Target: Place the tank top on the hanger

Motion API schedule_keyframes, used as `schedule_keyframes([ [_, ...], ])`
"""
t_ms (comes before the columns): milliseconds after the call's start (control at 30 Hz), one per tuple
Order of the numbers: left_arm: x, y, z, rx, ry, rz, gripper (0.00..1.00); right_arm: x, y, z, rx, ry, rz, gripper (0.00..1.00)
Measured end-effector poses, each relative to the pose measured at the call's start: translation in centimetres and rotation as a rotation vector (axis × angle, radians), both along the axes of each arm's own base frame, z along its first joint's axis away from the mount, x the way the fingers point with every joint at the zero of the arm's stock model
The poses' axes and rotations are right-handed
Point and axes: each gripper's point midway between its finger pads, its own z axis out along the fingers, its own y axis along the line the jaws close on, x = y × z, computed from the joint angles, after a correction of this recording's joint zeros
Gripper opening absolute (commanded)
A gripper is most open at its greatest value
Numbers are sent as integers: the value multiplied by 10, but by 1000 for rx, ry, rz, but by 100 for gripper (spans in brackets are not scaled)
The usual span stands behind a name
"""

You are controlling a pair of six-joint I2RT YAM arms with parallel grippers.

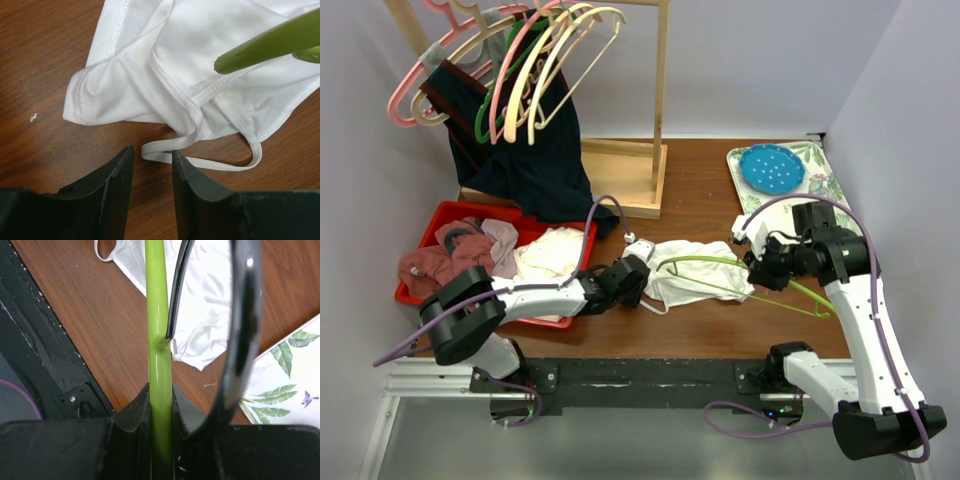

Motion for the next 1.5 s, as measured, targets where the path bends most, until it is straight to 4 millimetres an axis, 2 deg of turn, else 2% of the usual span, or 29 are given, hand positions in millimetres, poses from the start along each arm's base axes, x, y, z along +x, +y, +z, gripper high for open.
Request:
schedule_keyframes([
  [200,2,0,-6,22,1,7,40,-3,3,-3,16,15,12,0],
  [233,3,1,-9,31,5,8,27,-3,4,-4,18,17,15,0],
  [300,4,2,-14,49,5,14,13,-4,4,-4,21,17,23,0],
  [333,7,2,-14,56,-2,18,2,-4,5,-5,22,19,27,0],
  [367,8,1,-14,59,-5,21,0,-5,5,-7,21,22,32,0],
  [533,8,0,-12,50,-3,23,0,-10,3,-13,7,37,55,0],
  [633,2,-2,-2,1,3,14,0,-12,2,-15,-2,39,74,0],
  [733,-6,-4,20,-90,-3,-2,0,-14,3,-16,0,40,94,0],
  [900,-17,-20,56,-247,0,-55,0,-16,6,-19,13,56,114,0],
  [1200,-41,-49,88,-438,72,-172,0,-4,27,-28,113,144,162,0],
  [1500,-35,-53,137,-549,9,-178,0,1,41,-35,185,188,247,0],
])
